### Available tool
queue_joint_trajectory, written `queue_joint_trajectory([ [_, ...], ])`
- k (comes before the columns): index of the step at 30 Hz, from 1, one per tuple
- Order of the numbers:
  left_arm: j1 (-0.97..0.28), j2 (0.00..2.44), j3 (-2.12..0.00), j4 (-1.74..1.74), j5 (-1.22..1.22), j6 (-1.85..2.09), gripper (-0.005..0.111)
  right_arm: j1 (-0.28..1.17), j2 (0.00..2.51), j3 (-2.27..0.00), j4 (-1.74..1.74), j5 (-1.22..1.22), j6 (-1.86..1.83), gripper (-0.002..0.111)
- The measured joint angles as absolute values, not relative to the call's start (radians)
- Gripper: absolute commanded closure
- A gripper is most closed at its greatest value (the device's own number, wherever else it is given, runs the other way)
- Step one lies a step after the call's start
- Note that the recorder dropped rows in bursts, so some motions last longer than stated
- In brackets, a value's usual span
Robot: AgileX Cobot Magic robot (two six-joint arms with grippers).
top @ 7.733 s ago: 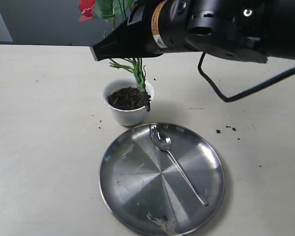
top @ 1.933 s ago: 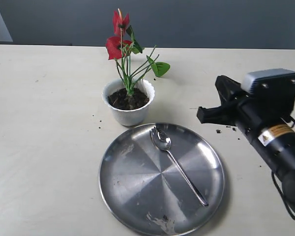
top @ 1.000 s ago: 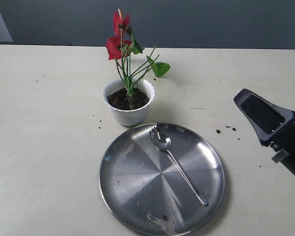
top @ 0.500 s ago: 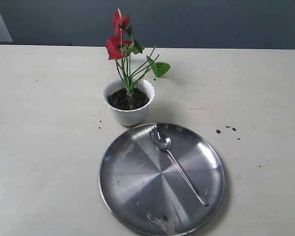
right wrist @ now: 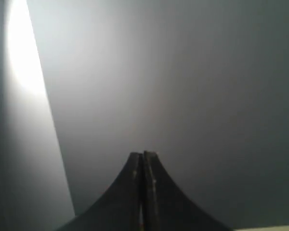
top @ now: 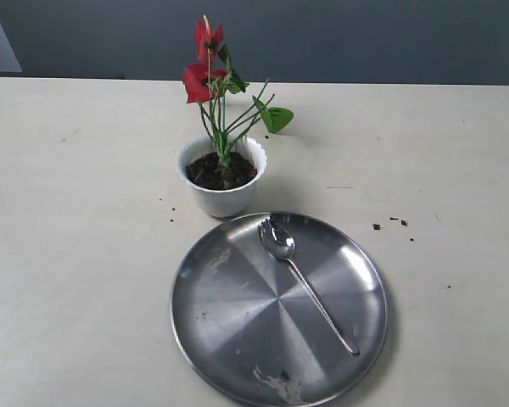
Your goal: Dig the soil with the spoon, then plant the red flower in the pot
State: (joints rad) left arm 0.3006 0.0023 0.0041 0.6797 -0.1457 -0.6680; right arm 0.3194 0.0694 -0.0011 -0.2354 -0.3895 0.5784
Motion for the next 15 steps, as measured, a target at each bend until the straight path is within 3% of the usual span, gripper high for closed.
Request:
queue_joint_trajectory([
  [8, 0.301, 0.002, 0.004, 0.680, -0.146, -0.668, 0.106, 0.177, 0.040, -0.001, -0.233, 0.026, 0.602, 0.109],
  [15, 0.301, 0.002, 0.004, 0.680, -0.146, -0.668, 0.106, 0.173, 0.006, -0.001, -0.227, 0.102, 0.604, 0.109],
])
